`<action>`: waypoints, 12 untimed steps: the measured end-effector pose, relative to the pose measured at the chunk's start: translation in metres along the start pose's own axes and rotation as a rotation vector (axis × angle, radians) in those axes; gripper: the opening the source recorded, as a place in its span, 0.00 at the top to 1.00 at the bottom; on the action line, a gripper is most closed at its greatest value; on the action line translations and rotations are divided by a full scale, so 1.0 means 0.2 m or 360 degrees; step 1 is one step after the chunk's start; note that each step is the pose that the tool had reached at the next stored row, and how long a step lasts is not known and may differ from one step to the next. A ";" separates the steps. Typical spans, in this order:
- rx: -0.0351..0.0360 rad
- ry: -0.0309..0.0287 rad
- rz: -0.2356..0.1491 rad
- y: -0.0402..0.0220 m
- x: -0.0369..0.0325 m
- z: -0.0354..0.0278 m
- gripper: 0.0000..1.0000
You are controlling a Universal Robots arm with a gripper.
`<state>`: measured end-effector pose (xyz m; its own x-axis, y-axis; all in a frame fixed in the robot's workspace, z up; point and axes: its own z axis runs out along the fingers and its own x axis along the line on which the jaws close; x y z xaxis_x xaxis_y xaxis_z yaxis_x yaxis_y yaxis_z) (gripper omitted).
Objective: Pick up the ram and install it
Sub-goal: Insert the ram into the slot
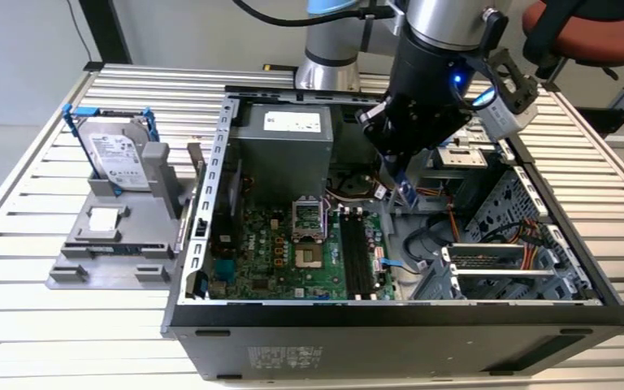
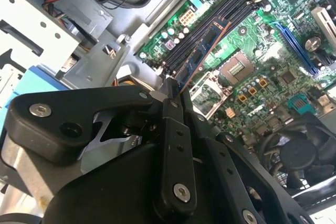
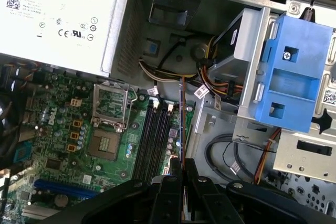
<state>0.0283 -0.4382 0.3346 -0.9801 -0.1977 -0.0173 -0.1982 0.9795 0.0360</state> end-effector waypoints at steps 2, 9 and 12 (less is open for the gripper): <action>0.0001 0.00003 0.0002 0.000 0.000 0.005 1.00; 0.0001 -0.00007 0.0030 -0.001 0.000 0.024 1.00; 0.0002 -0.00007 0.0033 -0.001 0.001 0.031 1.00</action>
<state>0.0283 -0.4382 0.3283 -0.9840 -0.1776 -0.0170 -0.1781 0.9834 0.0353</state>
